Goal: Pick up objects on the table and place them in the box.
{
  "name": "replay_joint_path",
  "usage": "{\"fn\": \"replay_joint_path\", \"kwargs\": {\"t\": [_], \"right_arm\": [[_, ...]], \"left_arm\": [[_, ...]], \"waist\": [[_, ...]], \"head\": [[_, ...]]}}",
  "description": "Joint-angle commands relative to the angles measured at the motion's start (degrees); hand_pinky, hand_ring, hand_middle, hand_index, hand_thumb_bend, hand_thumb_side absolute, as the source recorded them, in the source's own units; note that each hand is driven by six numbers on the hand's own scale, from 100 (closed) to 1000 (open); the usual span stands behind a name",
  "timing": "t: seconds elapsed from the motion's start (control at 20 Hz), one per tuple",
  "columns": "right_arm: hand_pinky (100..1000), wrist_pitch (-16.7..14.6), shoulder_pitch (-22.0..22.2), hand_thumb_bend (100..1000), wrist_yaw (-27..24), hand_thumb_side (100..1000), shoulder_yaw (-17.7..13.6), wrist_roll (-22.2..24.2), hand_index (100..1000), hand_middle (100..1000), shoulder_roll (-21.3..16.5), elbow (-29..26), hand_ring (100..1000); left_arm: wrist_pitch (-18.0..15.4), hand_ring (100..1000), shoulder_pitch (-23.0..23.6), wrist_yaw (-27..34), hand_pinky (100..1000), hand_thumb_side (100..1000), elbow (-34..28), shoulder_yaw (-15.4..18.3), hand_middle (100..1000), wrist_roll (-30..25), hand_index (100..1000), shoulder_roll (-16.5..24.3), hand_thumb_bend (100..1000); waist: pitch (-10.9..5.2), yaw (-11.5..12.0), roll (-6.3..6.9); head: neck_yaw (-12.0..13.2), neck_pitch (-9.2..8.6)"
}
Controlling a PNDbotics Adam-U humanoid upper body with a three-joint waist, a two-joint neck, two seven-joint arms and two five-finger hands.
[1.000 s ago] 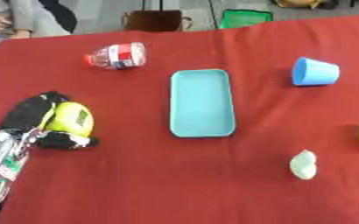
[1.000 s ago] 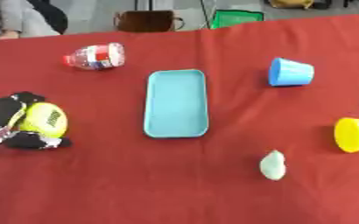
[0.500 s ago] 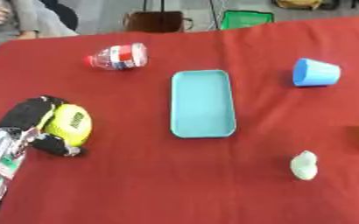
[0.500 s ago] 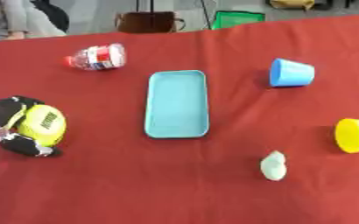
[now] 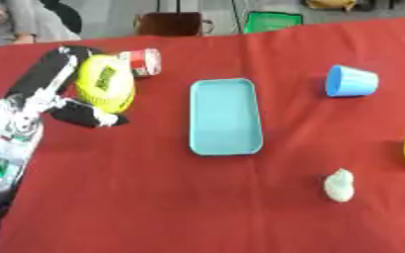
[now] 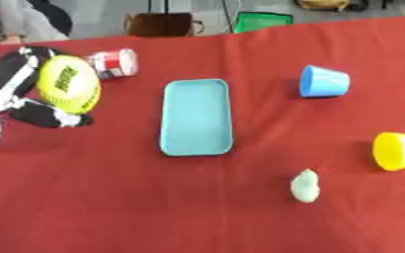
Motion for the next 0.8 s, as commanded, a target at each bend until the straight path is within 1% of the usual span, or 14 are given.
{"fn": "replay_joint_path", "kwargs": {"t": [0.05, 0.1, 0.15, 0.2, 0.25, 0.3, 0.35, 0.4, 0.45, 0.55, 0.7, 0.75, 0.8], "right_arm": [[643, -0.2, -0.6, 765, -0.7, 535, 0.2, 0.5, 923, 723, -0.3, -0.3, 688], [643, -0.2, -0.6, 765, -0.8, 535, 0.4, 0.6, 923, 723, -0.2, -0.2, 688], [644, -0.3, -0.7, 765, -0.9, 534, 0.6, 0.8, 923, 723, -0.1, -0.2, 689], [644, -0.3, -0.7, 765, -1.0, 534, 0.7, 1.0, 923, 723, -0.1, -0.2, 689], [644, -0.4, -0.8, 765, -1.1, 533, 0.8, 1.1, 923, 723, 0.0, -0.2, 688], [644, -0.5, -0.8, 765, -1.2, 533, 0.9, 1.3, 923, 723, 0.1, -0.1, 688], [643, -0.5, -0.8, 765, -1.4, 534, 1.0, 1.5, 923, 723, 0.1, -0.1, 688], [643, -0.6, -0.8, 765, -1.5, 534, 1.1, 1.6, 923, 723, 0.2, -0.1, 688], [643, -0.6, -0.8, 763, -1.6, 536, 1.1, 1.7, 924, 723, 0.2, -0.1, 688], [644, -0.7, -1.0, 763, -1.7, 536, 1.3, 2.1, 924, 724, 0.5, -0.1, 689], [644, -0.8, -1.1, 762, -2.0, 536, 1.5, 2.3, 924, 724, 0.7, -0.1, 688], [644, -0.8, -1.2, 763, -2.0, 536, 1.5, 2.4, 925, 724, 0.7, -0.1, 688], [644, -0.8, -1.2, 763, -2.1, 536, 1.5, 2.4, 925, 724, 0.7, -0.1, 688]], "left_arm": [[-1.3, 377, -4.8, 3.4, 100, 323, 2.7, -2.5, 593, -2.0, 698, 3.0, 439], [-2.0, 385, -7.0, 3.8, 100, 320, 4.7, -3.8, 596, -3.0, 701, 3.1, 459], [-2.9, 391, -9.2, 3.6, 100, 325, 6.9, -5.4, 600, -3.9, 707, 3.3, 458], [-3.9, 416, -10.9, 3.1, 100, 345, 9.0, -6.6, 613, -4.4, 725, 3.3, 467], [-5.3, 429, -12.5, 3.1, 100, 339, 11.1, -8.1, 617, -4.7, 735, 3.1, 496], [-6.4, 429, -14.2, 2.1, 100, 339, 13.7, -9.4, 617, -4.7, 735, 2.8, 496], [-7.7, 436, -15.7, 0.6, 100, 351, 16.3, -10.7, 618, -4.1, 740, 2.2, 517], [-8.9, 436, -16.9, -0.8, 100, 351, 18.6, -11.7, 618, -3.2, 740, 1.6, 517], [-10.1, 432, -17.9, -1.9, 100, 372, 20.7, -12.5, 618, -2.1, 745, 0.8, 540], [-11.9, 437, -19.8, -3.7, 111, 376, 24.6, -14.0, 618, 0.9, 744, -1.4, 557], [-14.4, 451, -21.4, -5.8, 136, 388, 28.7, -16.1, 620, 4.7, 745, -4.3, 546], [-15.1, 461, -21.7, -6.4, 159, 406, 29.6, -16.7, 626, 5.3, 751, -5.0, 535], [-16.0, 461, -22.0, -6.9, 159, 406, 30.4, -17.4, 626, 5.4, 751, -5.7, 535]], "waist": [[-1.18, -0.4, -0.17], [-1.24, -0.6, -0.18], [-1.31, -1.0, -0.21], [-1.35, -1.2, -0.23], [-1.34, -1.6, -0.23], [-1.32, -1.9, -0.23], [-1.29, -2.1, -0.22], [-1.25, -2.3, -0.2], [-1.18, -2.4, -0.22], [-1.05, -2.6, -0.26], [-0.99, -3.0, -0.36], [-0.99, -3.0, -0.38], [-1.0, -3.1, -0.39]], "head": [[0.5, 0.34], [0.6, 0.34], [0.9, 0.34], [1.0, 0.34], [1.2, 0.34], [1.3, 0.34], [1.5, 0.34], [1.6, 0.34], [1.6, 0.34], [1.6, 0.34], [1.7, 0.34], [1.7, 0.34], [1.7, 0.34]]}}
